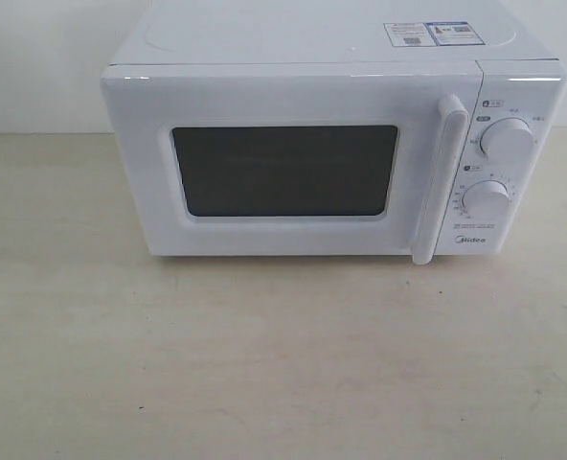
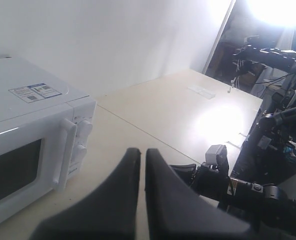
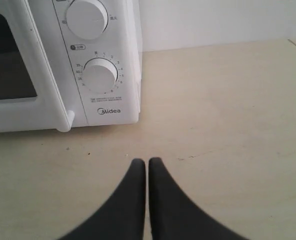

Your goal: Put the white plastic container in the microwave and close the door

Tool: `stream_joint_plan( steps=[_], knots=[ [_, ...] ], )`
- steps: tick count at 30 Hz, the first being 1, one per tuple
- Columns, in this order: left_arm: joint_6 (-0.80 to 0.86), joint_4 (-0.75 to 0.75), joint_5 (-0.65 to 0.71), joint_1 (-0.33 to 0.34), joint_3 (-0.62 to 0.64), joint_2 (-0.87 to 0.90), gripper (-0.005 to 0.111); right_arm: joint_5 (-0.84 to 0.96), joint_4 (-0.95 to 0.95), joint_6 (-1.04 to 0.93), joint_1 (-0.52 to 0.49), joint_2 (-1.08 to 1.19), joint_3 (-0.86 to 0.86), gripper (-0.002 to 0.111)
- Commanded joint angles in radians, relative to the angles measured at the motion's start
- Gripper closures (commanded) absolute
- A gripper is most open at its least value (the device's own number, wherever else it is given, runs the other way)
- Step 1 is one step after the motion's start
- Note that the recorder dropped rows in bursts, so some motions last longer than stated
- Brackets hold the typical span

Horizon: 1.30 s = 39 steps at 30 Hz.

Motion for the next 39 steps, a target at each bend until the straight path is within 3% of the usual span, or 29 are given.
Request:
stream_joint_plan(
  steps=[1,24,28,32,39],
  knots=[
    [-0.008,-0.008,-0.008,-0.002,0.004,-0.003,0.102,0.0,0.013,0.039,0.0,-0.005,0.0,0.108],
    [-0.004,0.003,-0.003,-0.002,0.004,-0.003,0.102,0.0,0.024,0.06,0.0,-0.005,0.0,0.108],
    [0.089,0.322,-0.02,-0.002,-0.057,-0.018,0.102,0.0,0.024,0.06,0.0,-0.005,0.0,0.108],
    [-0.007,0.599,-0.151,0.0,-0.066,-0.066,0.102,0.0,0.023,0.06,0.0,-0.005,0.0,0.108],
    [-0.543,1.264,-0.154,0.042,-0.066,-0.269,0.102,0.0,0.023,0.06,0.0,-0.005,0.0,0.108]
  ],
)
